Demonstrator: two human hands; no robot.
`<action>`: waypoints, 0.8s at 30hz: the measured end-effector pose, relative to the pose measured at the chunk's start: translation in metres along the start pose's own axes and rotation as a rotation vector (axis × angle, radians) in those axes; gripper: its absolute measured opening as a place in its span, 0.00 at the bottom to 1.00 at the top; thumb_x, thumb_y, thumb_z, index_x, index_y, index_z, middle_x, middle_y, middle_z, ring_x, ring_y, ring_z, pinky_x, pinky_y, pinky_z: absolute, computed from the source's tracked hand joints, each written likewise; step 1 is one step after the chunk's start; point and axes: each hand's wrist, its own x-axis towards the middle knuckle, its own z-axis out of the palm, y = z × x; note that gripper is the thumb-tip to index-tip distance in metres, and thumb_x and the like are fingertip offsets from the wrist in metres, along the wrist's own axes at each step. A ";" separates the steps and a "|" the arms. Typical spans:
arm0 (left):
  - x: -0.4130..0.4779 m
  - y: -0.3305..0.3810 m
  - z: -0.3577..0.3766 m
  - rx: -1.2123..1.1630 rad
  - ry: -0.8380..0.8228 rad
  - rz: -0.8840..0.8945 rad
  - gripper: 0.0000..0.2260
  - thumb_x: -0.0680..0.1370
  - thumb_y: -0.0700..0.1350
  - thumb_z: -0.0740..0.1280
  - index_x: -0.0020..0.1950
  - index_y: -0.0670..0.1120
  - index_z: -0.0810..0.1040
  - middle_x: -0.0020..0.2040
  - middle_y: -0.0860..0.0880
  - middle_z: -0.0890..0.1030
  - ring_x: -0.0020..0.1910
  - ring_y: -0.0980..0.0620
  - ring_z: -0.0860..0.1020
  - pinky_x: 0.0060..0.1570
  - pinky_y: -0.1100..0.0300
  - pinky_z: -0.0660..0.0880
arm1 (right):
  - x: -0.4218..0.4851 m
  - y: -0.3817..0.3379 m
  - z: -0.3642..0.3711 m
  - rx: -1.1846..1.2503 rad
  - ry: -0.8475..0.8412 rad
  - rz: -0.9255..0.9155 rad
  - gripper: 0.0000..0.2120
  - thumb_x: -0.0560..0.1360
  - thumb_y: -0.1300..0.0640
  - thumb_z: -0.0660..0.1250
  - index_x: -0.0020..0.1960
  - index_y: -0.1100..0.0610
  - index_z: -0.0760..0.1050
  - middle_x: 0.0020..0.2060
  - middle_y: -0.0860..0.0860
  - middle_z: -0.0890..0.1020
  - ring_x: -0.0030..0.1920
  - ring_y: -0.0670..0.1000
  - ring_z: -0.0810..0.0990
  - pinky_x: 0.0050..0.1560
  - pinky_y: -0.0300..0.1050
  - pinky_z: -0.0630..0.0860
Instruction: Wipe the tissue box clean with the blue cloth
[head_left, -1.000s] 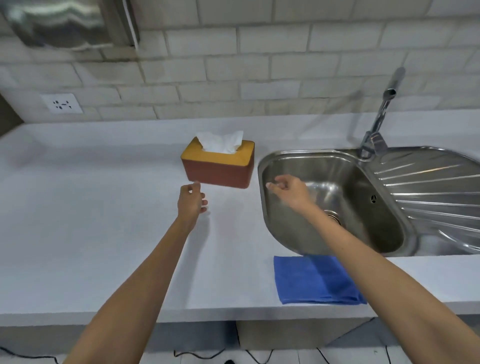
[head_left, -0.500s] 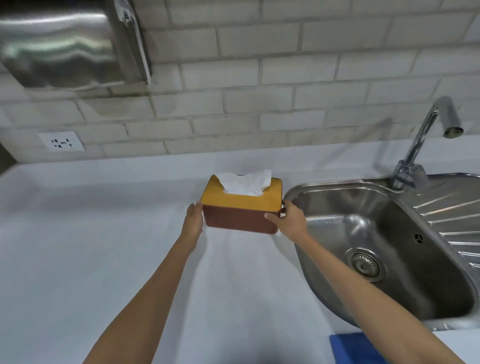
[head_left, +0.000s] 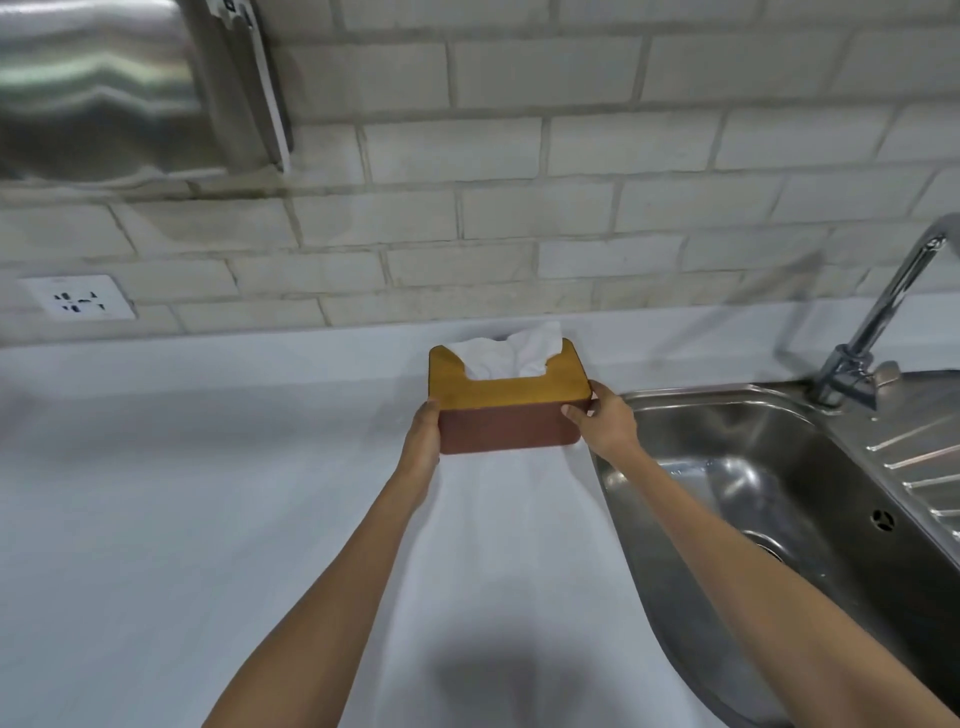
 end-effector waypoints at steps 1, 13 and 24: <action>0.005 0.001 0.002 0.004 0.003 -0.001 0.24 0.81 0.58 0.47 0.73 0.49 0.64 0.71 0.47 0.70 0.67 0.49 0.70 0.61 0.57 0.64 | 0.005 -0.001 0.000 0.004 0.003 0.004 0.22 0.74 0.56 0.69 0.66 0.60 0.71 0.52 0.59 0.81 0.54 0.60 0.78 0.49 0.43 0.70; 0.035 0.007 0.007 0.022 0.014 0.017 0.25 0.81 0.58 0.48 0.75 0.49 0.60 0.74 0.47 0.66 0.71 0.47 0.66 0.71 0.50 0.61 | 0.032 -0.006 0.008 0.016 0.001 0.020 0.20 0.75 0.57 0.68 0.64 0.62 0.71 0.54 0.60 0.81 0.56 0.60 0.78 0.48 0.43 0.70; 0.010 0.015 0.005 0.163 0.097 -0.071 0.28 0.80 0.59 0.48 0.76 0.45 0.55 0.75 0.45 0.63 0.73 0.44 0.63 0.72 0.46 0.61 | 0.011 -0.008 0.000 -0.092 -0.104 0.101 0.28 0.74 0.51 0.68 0.67 0.66 0.66 0.64 0.61 0.75 0.64 0.61 0.73 0.59 0.49 0.71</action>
